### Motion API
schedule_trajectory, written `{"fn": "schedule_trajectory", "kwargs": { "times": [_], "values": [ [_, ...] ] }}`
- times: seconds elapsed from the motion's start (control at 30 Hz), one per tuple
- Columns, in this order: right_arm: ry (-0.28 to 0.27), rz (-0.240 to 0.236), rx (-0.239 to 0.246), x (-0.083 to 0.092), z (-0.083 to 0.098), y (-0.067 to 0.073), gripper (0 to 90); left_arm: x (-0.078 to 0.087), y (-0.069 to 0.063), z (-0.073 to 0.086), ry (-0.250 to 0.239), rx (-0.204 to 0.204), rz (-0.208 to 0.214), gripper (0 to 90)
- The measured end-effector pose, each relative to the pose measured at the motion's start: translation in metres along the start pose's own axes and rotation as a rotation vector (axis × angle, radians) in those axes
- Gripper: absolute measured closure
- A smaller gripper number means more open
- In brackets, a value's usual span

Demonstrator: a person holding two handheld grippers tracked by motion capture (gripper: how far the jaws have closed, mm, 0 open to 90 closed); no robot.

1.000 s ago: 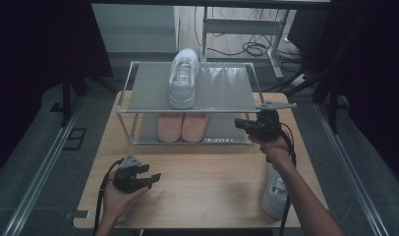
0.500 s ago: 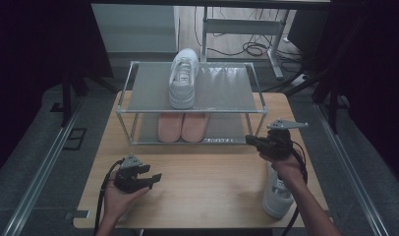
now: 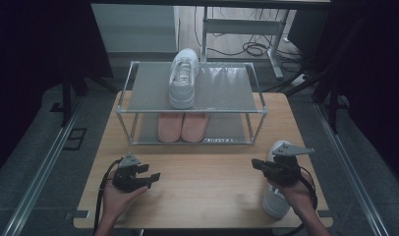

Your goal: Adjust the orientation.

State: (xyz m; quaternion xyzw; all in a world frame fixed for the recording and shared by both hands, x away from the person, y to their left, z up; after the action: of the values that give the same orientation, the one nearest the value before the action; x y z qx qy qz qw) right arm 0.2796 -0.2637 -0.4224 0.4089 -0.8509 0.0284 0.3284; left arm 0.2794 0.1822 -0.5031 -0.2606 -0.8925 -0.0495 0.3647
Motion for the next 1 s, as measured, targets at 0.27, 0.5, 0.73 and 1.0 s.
{"fn": "schedule_trajectory", "kwargs": {
  "times": [0.27, 0.5, 0.73, 1.0],
  "values": [
    [0.031, 0.02, 0.003, 0.012, 0.026, 0.008, 89.8, 0.0, 0.001, -0.001, -0.002, 0.004, 0.009, 40.5],
    [0.092, 0.047, 0.029, 0.022, 0.047, 0.021, 89.9, -0.003, 0.0, -0.002, 0.001, 0.01, 0.034, 40.6],
    [0.157, 0.089, 0.029, 0.025, 0.067, 0.026, 89.9, -0.002, 0.001, -0.002, -0.006, 0.017, 0.041, 40.6],
    [0.167, 0.135, 0.046, 0.027, 0.074, 0.028, 89.9, -0.005, 0.001, -0.001, 0.001, 0.017, 0.044, 40.6]
  ]
}}
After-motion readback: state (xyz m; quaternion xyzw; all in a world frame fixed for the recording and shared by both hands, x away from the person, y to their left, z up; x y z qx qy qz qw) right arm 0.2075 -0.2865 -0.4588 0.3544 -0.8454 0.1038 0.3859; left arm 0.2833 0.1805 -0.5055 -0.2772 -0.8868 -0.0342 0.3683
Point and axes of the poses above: each handheld gripper's, and its own axes: x roughly backward along the jaws, z roughly out of its underside, y roughly to its left, the point moved 1 cm from there along -x, roughly forward along the jaws, and after that the axes turned 9 degrees about -z, right-handed, at the moved point
